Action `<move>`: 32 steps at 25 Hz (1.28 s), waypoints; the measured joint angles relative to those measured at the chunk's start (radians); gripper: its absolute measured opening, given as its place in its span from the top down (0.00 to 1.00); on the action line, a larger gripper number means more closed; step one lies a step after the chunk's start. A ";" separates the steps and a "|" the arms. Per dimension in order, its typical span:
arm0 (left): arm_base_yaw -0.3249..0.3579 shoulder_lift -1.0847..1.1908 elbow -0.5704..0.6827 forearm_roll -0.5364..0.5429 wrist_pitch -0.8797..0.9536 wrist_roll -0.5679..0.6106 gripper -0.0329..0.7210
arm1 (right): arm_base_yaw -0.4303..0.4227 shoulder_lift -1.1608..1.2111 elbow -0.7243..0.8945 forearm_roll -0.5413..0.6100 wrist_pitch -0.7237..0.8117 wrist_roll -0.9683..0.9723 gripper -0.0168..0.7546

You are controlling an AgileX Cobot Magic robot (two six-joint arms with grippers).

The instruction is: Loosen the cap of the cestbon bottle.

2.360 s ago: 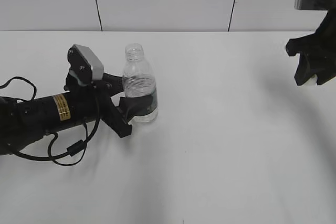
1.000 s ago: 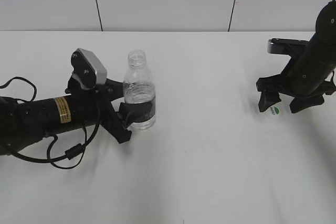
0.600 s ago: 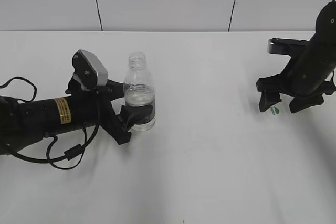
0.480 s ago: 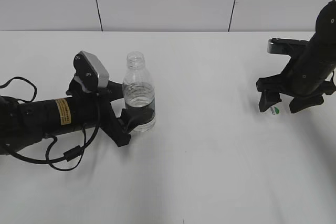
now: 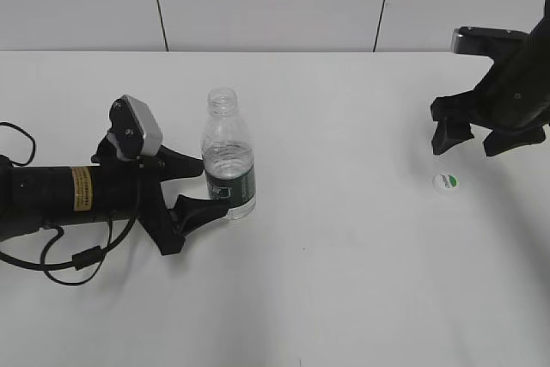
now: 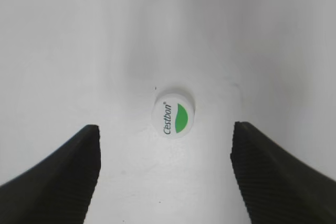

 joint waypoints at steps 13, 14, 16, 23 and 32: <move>0.106 -0.244 0.000 0.027 0.407 -0.164 0.29 | 0.000 -0.085 0.000 -0.124 -0.090 -0.003 0.21; 0.106 -0.274 -0.002 -0.015 0.494 -0.169 0.29 | 0.000 -0.085 0.000 -0.146 -0.099 -0.003 0.21; 0.106 -0.323 -0.018 -0.090 0.680 -0.175 0.29 | 0.000 -0.085 0.000 -0.179 -0.107 -0.003 0.21; 0.106 -0.391 -0.194 -0.333 1.313 -0.126 0.36 | 0.000 -0.104 -0.004 -0.273 -0.090 0.058 0.21; 0.107 -0.401 -0.445 -0.808 1.811 0.293 0.37 | 0.000 -0.156 -0.147 -0.278 0.302 0.088 0.21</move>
